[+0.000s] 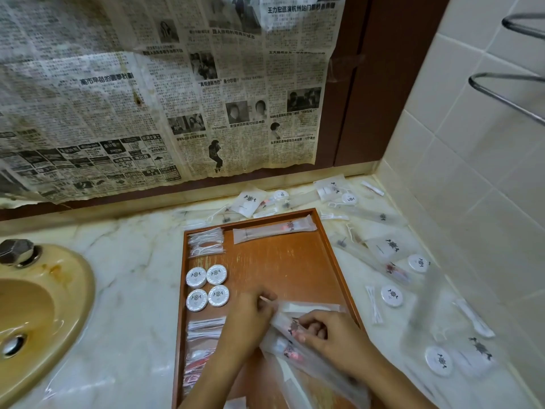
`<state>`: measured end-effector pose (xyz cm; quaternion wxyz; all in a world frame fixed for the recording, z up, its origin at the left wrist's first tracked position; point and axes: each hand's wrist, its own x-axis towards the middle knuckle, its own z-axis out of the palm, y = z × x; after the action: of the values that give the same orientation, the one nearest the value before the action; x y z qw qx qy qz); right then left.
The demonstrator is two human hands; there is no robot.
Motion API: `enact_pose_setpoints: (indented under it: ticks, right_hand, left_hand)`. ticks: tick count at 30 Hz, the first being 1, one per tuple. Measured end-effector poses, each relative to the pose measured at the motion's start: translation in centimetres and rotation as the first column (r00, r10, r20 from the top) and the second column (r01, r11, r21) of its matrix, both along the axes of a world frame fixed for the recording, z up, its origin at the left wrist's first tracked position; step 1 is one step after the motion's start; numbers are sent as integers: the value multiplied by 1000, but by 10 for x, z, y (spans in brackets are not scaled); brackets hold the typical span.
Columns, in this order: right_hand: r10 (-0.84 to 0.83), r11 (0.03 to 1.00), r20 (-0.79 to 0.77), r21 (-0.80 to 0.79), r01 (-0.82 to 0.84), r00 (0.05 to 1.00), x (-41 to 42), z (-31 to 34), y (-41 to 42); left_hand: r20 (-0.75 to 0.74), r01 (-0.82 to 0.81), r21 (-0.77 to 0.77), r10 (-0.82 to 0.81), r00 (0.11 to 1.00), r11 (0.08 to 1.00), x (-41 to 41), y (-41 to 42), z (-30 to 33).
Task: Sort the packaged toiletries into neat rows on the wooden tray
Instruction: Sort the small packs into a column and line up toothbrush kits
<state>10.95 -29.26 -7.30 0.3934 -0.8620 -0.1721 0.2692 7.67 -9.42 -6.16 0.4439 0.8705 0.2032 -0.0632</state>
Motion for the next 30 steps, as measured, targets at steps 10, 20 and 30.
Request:
enact_pose_setpoints:
  ticks: [10, 20, 30]
  right_hand:
    - [-295, 888, -305, 263, 378, 905, 43, 44, 24]
    - [-526, 492, -566, 408, 770, 635, 55, 36, 29]
    - [-525, 576, -442, 445, 686, 728, 67, 29, 3]
  left_hand:
    - [4, -207, -542, 249, 969, 814, 1, -6, 41]
    - [67, -138, -484, 194, 979, 864, 1, 8, 40]
    - [41, -154, -495, 200, 979, 855, 25, 50, 58]
